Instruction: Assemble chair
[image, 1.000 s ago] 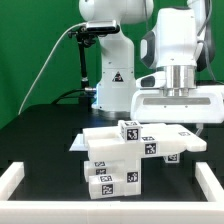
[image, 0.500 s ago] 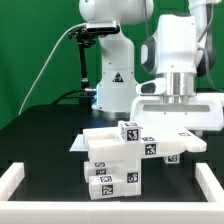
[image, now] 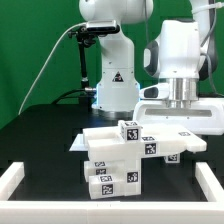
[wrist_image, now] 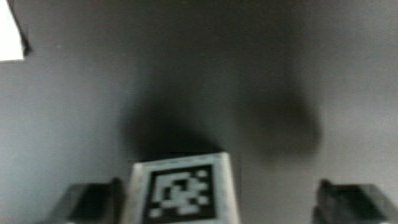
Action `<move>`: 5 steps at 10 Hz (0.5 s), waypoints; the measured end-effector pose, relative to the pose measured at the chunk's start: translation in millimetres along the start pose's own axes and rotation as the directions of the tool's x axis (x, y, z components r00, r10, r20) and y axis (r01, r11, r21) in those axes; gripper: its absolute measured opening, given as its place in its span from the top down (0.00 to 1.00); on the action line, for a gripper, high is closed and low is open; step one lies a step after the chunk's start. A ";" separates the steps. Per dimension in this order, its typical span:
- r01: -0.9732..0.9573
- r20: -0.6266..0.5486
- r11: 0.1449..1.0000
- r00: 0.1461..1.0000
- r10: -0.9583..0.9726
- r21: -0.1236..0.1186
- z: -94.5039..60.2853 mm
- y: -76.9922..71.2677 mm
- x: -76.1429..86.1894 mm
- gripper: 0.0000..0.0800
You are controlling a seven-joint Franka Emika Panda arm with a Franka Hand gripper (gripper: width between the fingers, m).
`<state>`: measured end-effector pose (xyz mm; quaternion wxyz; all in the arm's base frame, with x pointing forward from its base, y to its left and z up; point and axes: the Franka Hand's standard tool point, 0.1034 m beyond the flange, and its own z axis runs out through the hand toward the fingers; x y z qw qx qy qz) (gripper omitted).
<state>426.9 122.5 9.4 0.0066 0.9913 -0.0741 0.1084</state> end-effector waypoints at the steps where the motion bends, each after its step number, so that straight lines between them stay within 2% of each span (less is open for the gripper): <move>1: 0.002 0.000 1.000 1.000 -0.002 0.000 0.0 0.0 0.0 0.52; 2: 0.004 -0.001 1.000 1.000 -0.004 0.000 -0.1 -0.2 0.3 0.64; 5: 0.015 -0.001 1.000 1.000 -0.015 0.000 -0.1 -0.1 0.3 0.64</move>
Offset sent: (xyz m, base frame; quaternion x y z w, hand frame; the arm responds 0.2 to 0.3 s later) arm 0.0000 0.0000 0.0000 0.0000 0.0000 0.0000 1.0000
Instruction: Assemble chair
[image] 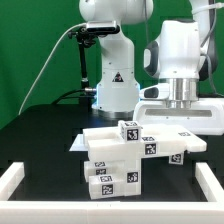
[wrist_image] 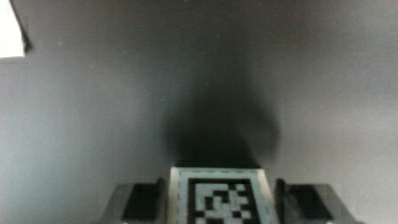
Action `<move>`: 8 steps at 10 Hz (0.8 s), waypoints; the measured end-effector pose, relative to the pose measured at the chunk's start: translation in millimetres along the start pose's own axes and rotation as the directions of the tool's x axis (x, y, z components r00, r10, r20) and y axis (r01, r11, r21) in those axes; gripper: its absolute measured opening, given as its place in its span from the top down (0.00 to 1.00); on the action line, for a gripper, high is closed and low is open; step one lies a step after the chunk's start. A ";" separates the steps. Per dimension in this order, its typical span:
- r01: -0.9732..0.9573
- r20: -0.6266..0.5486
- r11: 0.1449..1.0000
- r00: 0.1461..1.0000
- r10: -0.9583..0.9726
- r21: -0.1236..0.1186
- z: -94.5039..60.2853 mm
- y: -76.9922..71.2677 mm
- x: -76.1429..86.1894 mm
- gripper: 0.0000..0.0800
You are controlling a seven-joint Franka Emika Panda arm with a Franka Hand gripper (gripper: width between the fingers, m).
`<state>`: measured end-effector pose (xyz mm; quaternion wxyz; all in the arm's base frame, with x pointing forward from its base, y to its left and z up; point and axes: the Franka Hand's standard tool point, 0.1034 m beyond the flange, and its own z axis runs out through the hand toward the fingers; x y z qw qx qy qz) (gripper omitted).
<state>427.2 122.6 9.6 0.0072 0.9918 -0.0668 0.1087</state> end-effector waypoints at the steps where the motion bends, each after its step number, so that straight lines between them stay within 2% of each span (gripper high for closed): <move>1: 0.003 0.000 1.000 1.000 -0.003 0.000 0.0 0.0 0.0 0.64; 5: 0.012 0.005 1.000 1.000 -0.012 0.000 -2.1 -0.1 0.0 0.64; 6: 0.011 0.033 1.000 0.999 -0.011 0.006 -17.3 1.6 -0.4 0.64; 7: 0.006 0.043 1.000 0.999 -0.007 0.021 -43.0 10.9 0.4 0.64; 8: 0.015 0.053 0.999 0.998 -0.016 0.028 -59.6 24.8 1.2 0.64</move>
Offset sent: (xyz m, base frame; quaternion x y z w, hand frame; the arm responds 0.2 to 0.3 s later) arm 0.0000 0.0000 0.0000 0.0000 0.0000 0.0000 1.0000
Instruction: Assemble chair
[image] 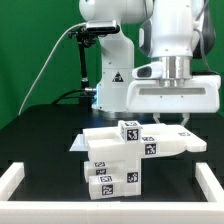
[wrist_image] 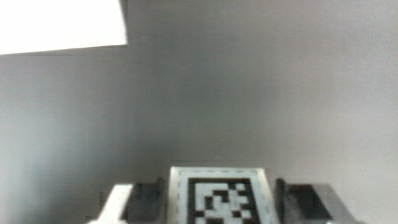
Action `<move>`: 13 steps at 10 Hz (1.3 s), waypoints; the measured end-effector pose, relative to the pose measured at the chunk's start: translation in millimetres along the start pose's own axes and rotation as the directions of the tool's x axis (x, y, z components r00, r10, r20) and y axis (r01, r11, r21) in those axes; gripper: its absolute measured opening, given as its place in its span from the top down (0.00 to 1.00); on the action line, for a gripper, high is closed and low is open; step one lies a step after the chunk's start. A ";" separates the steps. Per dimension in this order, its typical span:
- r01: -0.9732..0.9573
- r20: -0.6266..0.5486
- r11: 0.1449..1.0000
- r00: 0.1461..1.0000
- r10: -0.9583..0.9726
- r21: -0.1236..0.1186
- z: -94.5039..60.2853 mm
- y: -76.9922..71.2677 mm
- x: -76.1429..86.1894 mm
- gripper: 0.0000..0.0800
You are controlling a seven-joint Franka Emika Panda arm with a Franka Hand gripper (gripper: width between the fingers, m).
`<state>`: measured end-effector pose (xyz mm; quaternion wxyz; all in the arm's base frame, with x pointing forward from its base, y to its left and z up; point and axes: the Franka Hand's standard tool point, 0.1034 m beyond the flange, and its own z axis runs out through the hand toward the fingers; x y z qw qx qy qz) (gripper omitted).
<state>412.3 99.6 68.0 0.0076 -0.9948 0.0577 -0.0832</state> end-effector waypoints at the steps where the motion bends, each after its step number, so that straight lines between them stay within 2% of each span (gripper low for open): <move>1: 0.020 0.018 1.000 1.000 -0.020 0.010 -15.5 14.2 2.0 0.64; 2: 0.035 0.018 0.999 0.999 -0.035 0.024 -32.5 37.1 12.4 0.64; 3: 0.023 0.014 0.999 1.000 -0.023 0.026 -39.4 56.9 23.8 0.64; 4: 0.025 0.016 0.999 1.000 -0.026 0.023 -41.2 66.0 33.5 0.64; 5: 0.044 0.006 0.999 0.999 -0.044 0.022 -44.9 72.1 50.2 0.64; 6: 0.057 -0.015 0.998 0.998 -0.057 0.021 -50.8 77.1 70.8 0.64; 7: 0.060 -0.036 0.998 0.998 -0.059 0.021 -55.3 76.4 83.9 0.64; 12: 0.061 -0.032 0.998 0.998 -0.060 0.020 -53.8 76.5 81.7 0.64; 13: 0.069 -0.056 0.997 0.996 -0.068 0.026 -62.4 74.8 89.5 0.64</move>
Offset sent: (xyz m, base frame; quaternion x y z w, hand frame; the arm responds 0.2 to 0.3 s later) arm 0.0251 -0.0451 0.0417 0.0084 -0.0209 -0.0152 0.9996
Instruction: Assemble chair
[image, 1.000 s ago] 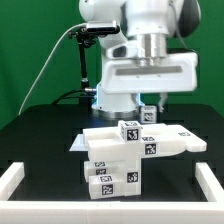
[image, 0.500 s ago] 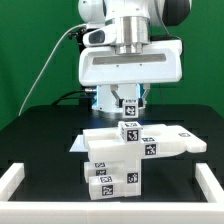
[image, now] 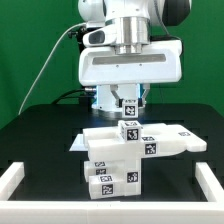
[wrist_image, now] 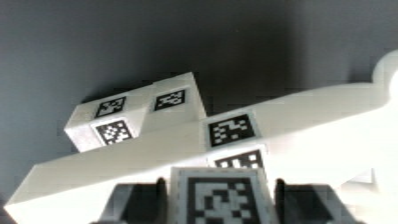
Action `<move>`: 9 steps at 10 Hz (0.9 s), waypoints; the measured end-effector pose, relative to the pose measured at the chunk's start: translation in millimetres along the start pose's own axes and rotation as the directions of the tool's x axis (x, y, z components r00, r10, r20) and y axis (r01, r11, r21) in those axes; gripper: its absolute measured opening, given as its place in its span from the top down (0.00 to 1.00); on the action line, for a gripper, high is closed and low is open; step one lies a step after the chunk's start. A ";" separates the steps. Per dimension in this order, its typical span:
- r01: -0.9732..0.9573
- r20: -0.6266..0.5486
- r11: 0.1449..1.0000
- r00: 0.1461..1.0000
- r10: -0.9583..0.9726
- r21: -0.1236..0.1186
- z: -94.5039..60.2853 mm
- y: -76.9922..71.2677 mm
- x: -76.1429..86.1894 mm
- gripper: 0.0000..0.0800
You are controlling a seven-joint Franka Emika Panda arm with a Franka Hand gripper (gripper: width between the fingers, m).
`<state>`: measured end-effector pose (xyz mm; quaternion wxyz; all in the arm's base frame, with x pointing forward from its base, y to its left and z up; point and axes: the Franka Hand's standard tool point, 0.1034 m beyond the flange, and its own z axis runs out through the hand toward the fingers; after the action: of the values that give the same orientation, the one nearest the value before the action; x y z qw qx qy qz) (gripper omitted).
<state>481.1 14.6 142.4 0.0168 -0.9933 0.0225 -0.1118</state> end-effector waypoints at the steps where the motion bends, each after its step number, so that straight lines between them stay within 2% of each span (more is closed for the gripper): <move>1: 0.042 -0.020 0.999 0.999 -0.042 0.010 -9.9 5.7 10.6 0.64; 2: 0.057 -0.041 0.998 0.998 -0.056 0.015 -16.5 13.4 20.7 0.64; 3: 0.060 -0.047 0.998 0.997 -0.059 0.015 -16.7 15.2 21.2 0.64; 5: 0.065 -0.044 0.998 0.997 -0.064 0.009 -10.0 15.3 13.7 0.64; 9: 0.071 -0.038 0.997 0.997 -0.072 -0.027 9.8 22.6 -3.3 0.64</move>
Offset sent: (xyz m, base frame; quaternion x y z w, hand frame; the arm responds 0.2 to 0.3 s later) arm 0.0032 -0.0049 -0.0142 0.0220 0.0282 -0.0047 0.9993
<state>479.2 -7.6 131.3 -0.0003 -0.9913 -0.0111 -0.1315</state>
